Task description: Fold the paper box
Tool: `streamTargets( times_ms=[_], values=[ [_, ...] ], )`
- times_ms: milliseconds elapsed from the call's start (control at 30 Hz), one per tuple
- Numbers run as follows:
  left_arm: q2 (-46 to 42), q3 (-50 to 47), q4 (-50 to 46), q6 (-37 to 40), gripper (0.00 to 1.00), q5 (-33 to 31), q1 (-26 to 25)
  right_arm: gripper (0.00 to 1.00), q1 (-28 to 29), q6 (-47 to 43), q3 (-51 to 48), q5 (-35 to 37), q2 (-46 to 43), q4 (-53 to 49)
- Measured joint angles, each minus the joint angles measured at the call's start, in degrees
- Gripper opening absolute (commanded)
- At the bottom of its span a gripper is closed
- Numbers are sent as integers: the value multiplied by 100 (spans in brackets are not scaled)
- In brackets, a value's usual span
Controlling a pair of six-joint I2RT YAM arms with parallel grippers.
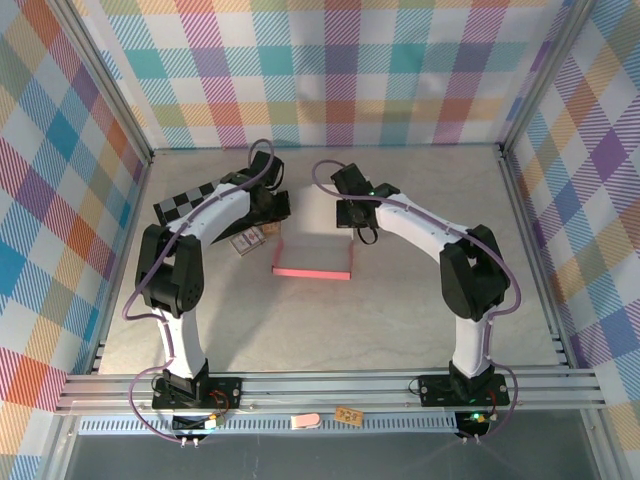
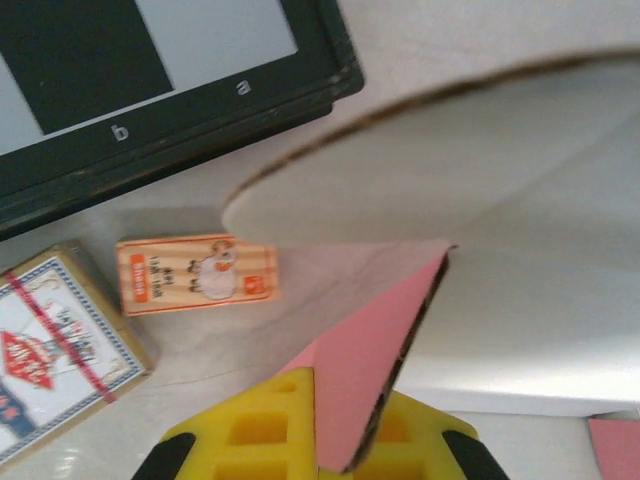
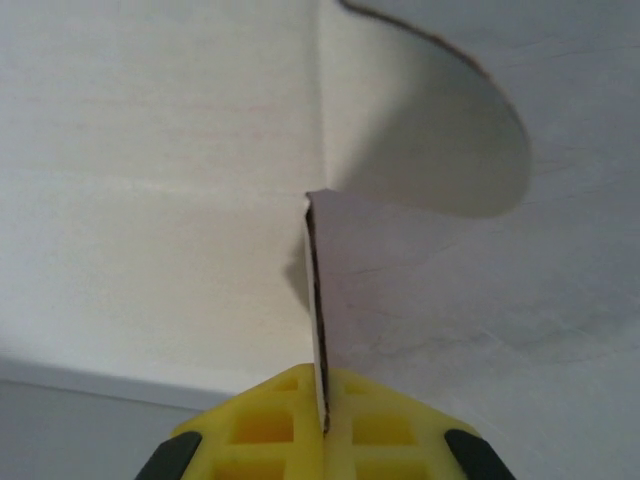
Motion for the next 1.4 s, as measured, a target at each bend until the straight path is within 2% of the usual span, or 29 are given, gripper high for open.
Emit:
streamTargets(
  times_ms=[233,433,633,867,1167,1400],
  values=[
    [11,0,439,-553,0,138,-39,0,24,590,37,396,-4,-63],
    [48,-87,1115,-782,0,297,-42,0,15,431,-844,592,-426,909],
    [-55,-1097,2750,-807,0,411,-120,0,-22,-162,-2354,625,-1119,2677],
    [-555,-2500,4607,-798,0,476,-181,0,-286,-588,-3012,323,-1161,4044],
    [-955,-3259,5366,-625,0,179,-350,0,-295,-903,-3497,179,-1325,4730],
    [-1368,-4131,6092,-514,0,-264,-743,0,-341,-1139,-3921,63,-1604,4975]
  ],
)
